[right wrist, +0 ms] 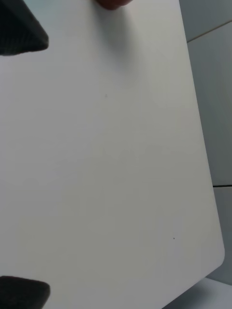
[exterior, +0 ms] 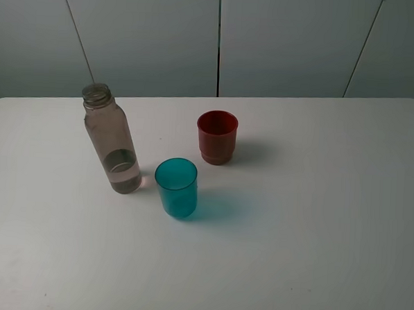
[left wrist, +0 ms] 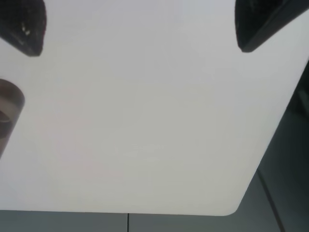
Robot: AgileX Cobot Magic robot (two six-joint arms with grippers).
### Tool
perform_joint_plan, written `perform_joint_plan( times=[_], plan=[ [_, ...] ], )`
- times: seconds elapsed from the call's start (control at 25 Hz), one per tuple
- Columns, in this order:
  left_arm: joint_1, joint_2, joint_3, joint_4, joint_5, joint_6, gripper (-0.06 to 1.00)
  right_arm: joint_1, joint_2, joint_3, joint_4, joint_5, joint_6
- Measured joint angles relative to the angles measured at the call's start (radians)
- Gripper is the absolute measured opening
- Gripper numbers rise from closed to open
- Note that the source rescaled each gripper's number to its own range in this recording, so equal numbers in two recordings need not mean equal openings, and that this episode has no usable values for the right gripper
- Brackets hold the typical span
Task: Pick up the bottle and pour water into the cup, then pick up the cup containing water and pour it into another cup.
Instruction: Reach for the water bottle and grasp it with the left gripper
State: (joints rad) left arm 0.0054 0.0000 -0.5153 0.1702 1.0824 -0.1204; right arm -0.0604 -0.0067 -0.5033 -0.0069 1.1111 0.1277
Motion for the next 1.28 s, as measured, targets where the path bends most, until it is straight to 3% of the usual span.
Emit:
perform_joint_plan(
  times=[0.16, 0.36, 0.48, 0.68, 0.92, 1.04, 1.16, 1.28],
  plan=[
    [0.0, 0.001, -0.032, 0.024, -0.099, 0.03, 1.0, 0.0, 0.0, 0.0, 0.0, 0.0, 0.0],
    [0.0, 0.0, -0.052, -0.074, -0.158, 0.061, 1.0, 0.0, 0.0, 0.0, 0.0, 0.0, 0.0],
    [-0.015, 0.0, -0.052, -0.087, -0.207, 0.12, 1.0, 0.0, 0.0, 0.0, 0.0, 0.0, 0.0],
    [-0.059, 0.037, -0.052, -0.092, -0.281, 0.138, 1.0, 0.0, 0.002, 0.0, 0.0, 0.0, 0.0],
    [-0.059, 0.276, -0.052, -0.094, -0.336, 0.142, 1.0, 0.0, 0.002, 0.0, 0.0, 0.0, 0.0],
    [-0.061, 0.447, -0.046, -0.116, -0.415, 0.149, 1.0, 0.0, 0.002, 0.0, 0.0, 0.0, 0.0],
    [-0.061, 0.607, -0.03, -0.178, -0.546, 0.212, 1.0, 0.0, 0.002, 0.0, 0.0, 0.0, 0.0],
    [-0.067, 0.772, -0.007, -0.291, -0.664, 0.302, 1.0, 0.0, 0.002, 0.0, 0.0, 0.0, 0.0]
  ],
)
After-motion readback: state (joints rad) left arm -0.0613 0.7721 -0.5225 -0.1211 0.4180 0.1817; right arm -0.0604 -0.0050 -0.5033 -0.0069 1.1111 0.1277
